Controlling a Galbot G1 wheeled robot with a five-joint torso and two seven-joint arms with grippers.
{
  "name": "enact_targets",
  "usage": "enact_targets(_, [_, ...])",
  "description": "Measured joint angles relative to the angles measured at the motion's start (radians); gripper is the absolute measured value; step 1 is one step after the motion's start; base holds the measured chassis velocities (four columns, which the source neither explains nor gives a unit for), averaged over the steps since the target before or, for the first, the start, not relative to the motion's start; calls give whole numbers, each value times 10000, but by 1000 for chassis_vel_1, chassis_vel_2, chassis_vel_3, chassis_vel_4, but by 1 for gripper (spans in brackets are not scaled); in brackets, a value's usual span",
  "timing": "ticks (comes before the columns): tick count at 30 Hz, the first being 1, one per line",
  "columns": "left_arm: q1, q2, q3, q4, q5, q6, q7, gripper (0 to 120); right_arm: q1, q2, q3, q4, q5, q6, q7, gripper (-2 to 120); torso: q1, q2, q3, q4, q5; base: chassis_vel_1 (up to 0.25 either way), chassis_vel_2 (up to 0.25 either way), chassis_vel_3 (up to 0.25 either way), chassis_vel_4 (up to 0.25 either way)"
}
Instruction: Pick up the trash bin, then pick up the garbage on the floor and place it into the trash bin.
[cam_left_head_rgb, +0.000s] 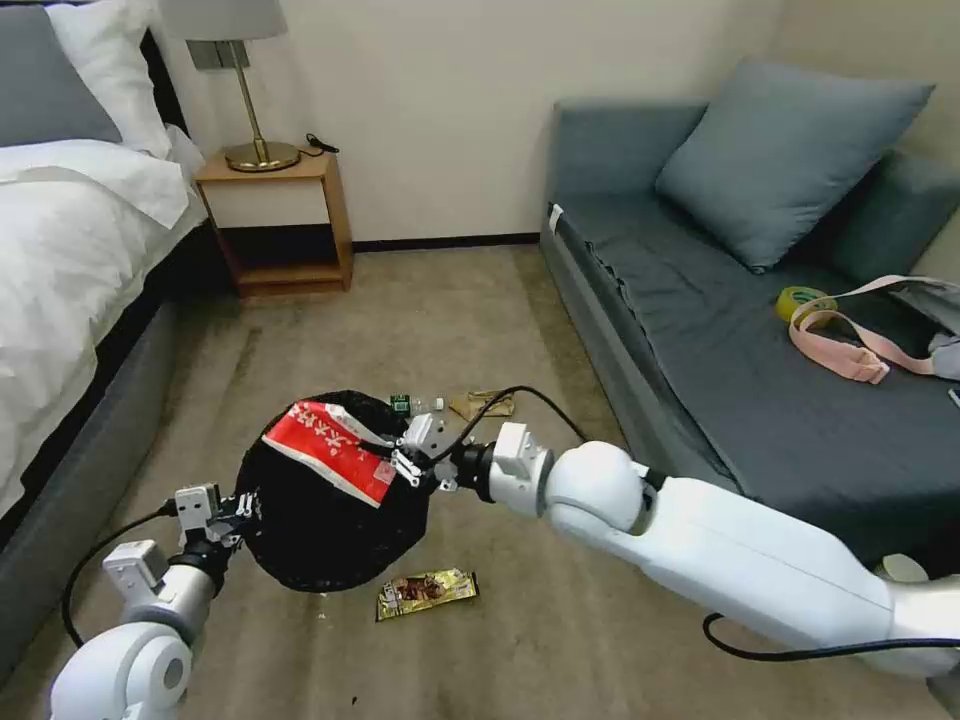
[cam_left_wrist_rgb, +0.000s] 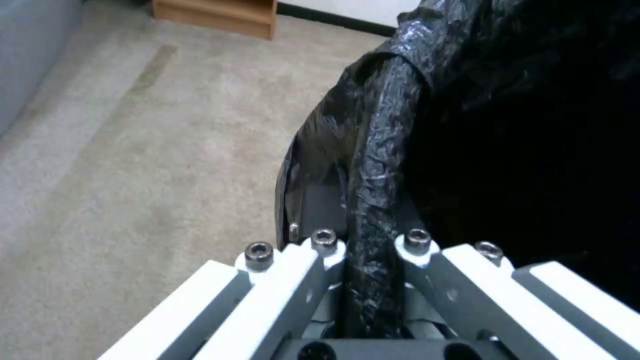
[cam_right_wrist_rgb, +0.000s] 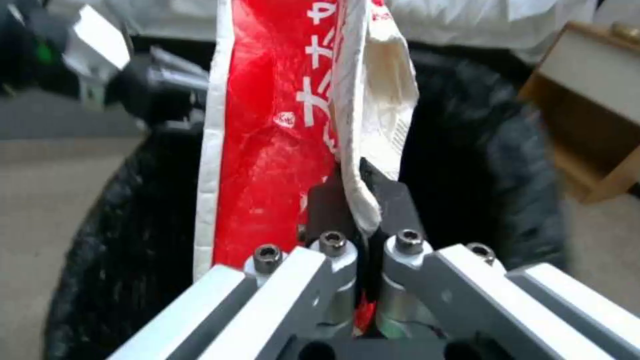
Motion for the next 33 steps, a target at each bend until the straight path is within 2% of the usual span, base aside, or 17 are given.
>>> enact_targets(8, [315, 76, -76, -326, -309, 197, -224, 1, 156, 439, -417, -562, -98, -12, 107, 2, 0, 0, 0, 1, -1, 0, 0, 0, 0])
enact_targets(12, [376, 335, -205, -495, -519, 319, -431, 1, 389, 548, -677, -721, -178, -35, 106, 21, 0, 0, 0, 0, -2, 0, 0, 0, 0])
enact_targets(13, [376, 335, -205, -495, -519, 319, -431, 1, 389, 548, -677, -721, -178, -35, 106, 21, 0, 0, 0, 0, -2, 0, 0, 0, 0])
enact_targets(16, [385, 494, -302, -644, -835, 450, -564, 1, 482, 673, -715, -796, -184, -39, 103, 35, 0, -1, 0, -1, 1, 0, 0, 0, 0])
enact_targets(18, [387, 514, -322, -625, -843, 453, -565, 1, 534, 730, -721, -805, -178, -47, 133, 38, 0, -1, 0, -1, 0, 0, 0, 0, 0])
enact_targets(22, [303, 580, -478, -259, -869, 410, -567, 1, 950, 713, -730, -726, 175, -84, 322, 56, -1, -1, 0, 3, -1, 0, 0, 0, 0])
enact_targets(23, [303, 580, -478, -259, -869, 410, -567, 1, 950, 713, -730, -726, 175, -84, 322, 56, -1, -1, 0, 3, -1, 0, 0, 0, 0])
enact_targets(26, [144, 742, -657, 192, -758, 235, -402, 1, 1077, 362, -532, -686, 564, -72, 383, 70, 0, -1, 0, 1, -1, 0, 0, 0, 0])
enact_targets(27, [144, 742, -657, 192, -758, 235, -402, 1, 1077, 362, -532, -686, 564, -72, 383, 70, 0, -1, 0, 1, -1, 0, 0, 0, 0])
enact_targets(28, [94, 829, -739, 330, -793, 195, -353, 1, 1014, 198, -328, -713, 634, -54, 388, 76, 0, -1, 0, 0, -2, 0, 0, 0, 0])
enact_targets(31, [10, 1031, -940, 560, -994, 157, -319, 1, 526, -166, 311, -811, 696, -34, 388, 90, 0, -1, 0, 0, 1, 0, 0, 0, 0])
enact_targets(33, [-2, 1105, -1021, 584, -1142, 157, -342, 1, 234, -339, 586, -837, 697, -29, 356, 94, 0, -1, 0, 0, 0, 0, 0, 0, 0])
